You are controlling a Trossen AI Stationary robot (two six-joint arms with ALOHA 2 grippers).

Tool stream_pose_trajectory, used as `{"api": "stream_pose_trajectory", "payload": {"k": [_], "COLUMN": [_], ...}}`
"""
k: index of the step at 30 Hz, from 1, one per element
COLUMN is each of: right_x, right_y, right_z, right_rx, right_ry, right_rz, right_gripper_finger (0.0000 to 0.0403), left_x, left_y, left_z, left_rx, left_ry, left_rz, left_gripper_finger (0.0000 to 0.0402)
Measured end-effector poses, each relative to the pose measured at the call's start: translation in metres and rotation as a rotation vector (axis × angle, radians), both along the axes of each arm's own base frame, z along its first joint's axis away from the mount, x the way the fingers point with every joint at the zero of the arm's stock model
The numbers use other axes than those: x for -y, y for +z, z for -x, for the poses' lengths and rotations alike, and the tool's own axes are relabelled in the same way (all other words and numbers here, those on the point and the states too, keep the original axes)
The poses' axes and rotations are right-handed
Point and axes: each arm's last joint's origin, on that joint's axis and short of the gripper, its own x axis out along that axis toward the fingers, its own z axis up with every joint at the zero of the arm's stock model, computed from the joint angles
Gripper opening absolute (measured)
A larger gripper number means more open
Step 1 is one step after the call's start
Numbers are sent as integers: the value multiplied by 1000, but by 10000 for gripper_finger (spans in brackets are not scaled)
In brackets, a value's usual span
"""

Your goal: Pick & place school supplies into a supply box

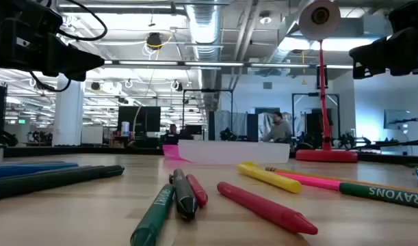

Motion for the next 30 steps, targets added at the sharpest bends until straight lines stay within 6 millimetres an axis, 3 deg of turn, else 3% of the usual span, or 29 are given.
{"api": "stream_pose_trajectory", "payload": {"k": [30], "right_x": [0], "right_y": [0], "right_z": [0], "right_rx": [0], "right_ry": [0], "right_rz": [0], "right_gripper_finger": [0], "left_x": [0], "left_y": [0], "left_z": [0], "left_rx": [1], "left_ry": [0], "left_rz": [1], "left_gripper_finger": [61]}}
